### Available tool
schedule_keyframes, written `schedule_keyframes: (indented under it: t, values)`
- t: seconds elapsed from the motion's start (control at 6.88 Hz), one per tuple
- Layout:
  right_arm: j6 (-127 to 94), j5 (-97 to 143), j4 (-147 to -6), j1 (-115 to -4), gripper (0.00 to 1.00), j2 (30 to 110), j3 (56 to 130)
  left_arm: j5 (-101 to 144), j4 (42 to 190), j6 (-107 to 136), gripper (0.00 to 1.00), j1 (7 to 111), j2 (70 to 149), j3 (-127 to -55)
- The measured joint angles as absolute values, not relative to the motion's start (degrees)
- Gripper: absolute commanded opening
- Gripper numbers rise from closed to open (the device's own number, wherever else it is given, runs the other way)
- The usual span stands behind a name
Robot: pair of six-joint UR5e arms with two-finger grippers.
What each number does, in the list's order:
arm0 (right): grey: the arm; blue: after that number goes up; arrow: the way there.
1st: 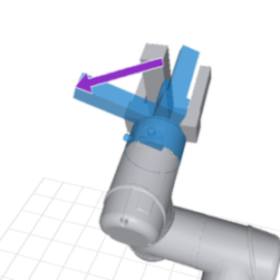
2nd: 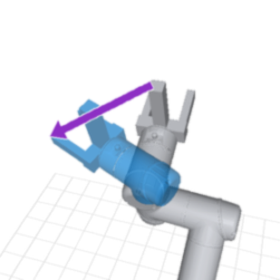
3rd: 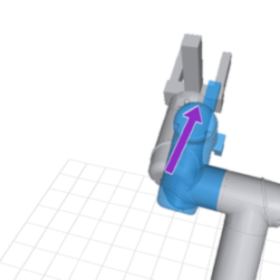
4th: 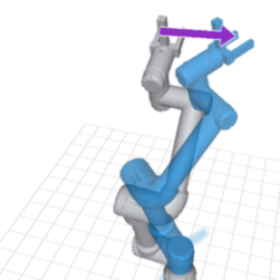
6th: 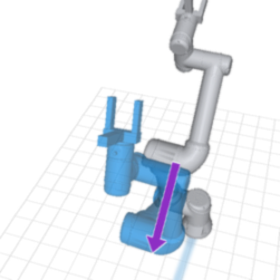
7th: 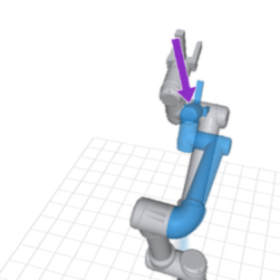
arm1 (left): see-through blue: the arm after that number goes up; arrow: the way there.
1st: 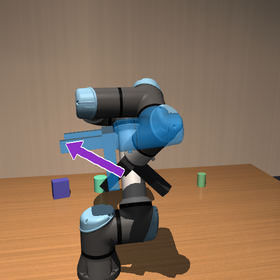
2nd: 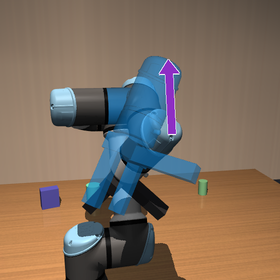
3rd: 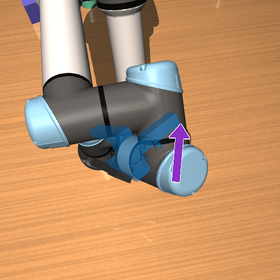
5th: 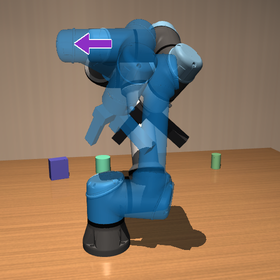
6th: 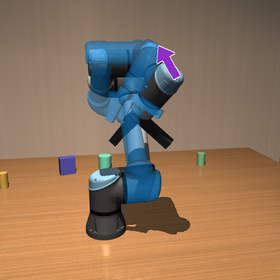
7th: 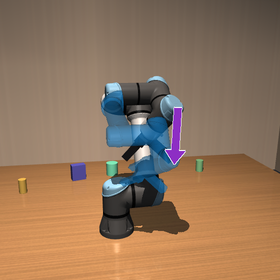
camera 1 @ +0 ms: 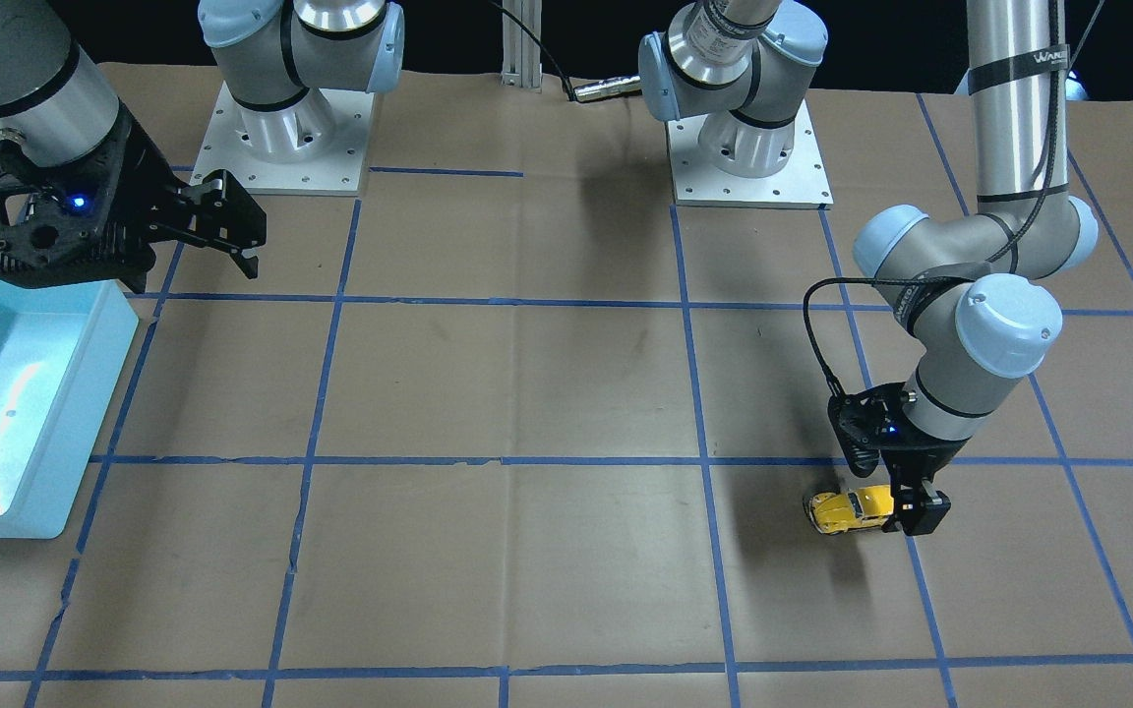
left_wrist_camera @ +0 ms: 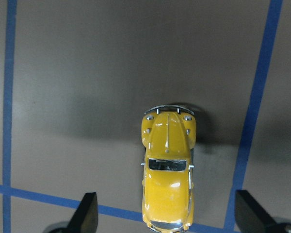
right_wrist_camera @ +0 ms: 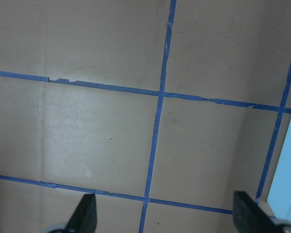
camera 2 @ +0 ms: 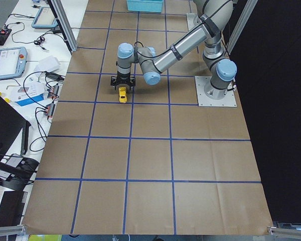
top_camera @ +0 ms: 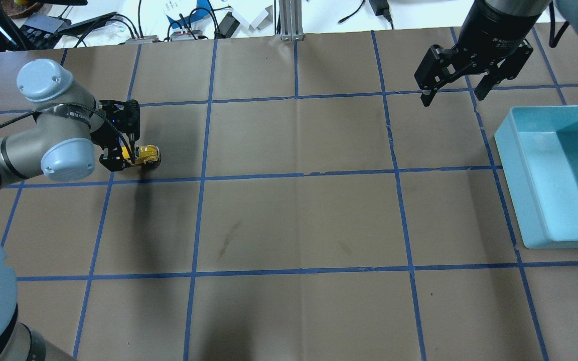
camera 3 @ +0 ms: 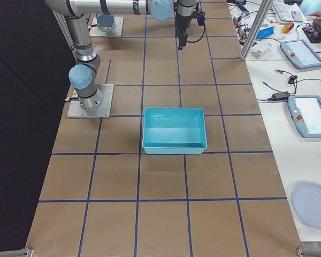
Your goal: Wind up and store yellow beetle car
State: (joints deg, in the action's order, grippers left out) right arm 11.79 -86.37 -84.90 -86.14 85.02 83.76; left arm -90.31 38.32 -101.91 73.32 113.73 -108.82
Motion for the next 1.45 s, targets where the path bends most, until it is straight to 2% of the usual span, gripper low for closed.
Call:
schedule_keyframes:
  t: [0.29,0.44,0.58,0.73,0.87,1.02,1.16,1.45]
  values:
    - [11.9,-86.4,-84.9,-86.1,1.00,84.9,83.8,-90.3,36.7,-102.8,0.95,73.2,115.9,-108.8]
    - [11.8,-86.4,-84.9,-86.0,1.00,84.9,83.8,-90.4,36.7,-102.7,0.88,73.2,116.3,-108.6]
    - [11.8,-86.4,-84.9,-86.0,1.00,84.9,83.8,-90.5,36.7,-102.6,0.76,73.2,116.4,-108.5]
    - [11.8,-86.4,-84.9,-86.0,1.00,84.9,83.8,-90.5,36.7,-102.6,0.54,73.2,116.4,-108.5]
    - [11.8,-86.4,-85.0,-85.9,1.00,84.8,83.8,-90.6,36.6,-102.6,0.28,73.2,116.4,-108.5]
    - [11.8,-86.6,-85.2,-85.6,1.00,84.8,83.8,-90.6,36.5,-102.6,0.13,73.2,116.4,-108.5]
    - [11.8,-87.3,-85.4,-85.4,1.00,84.7,83.8,-90.6,36.5,-102.6,0.04,73.2,116.4,-108.5]
    - [11.3,-88.6,-85.7,-85.4,1.00,84.8,83.8,-90.3,36.6,-103.0,0.00,73.3,116.2,-108.0]
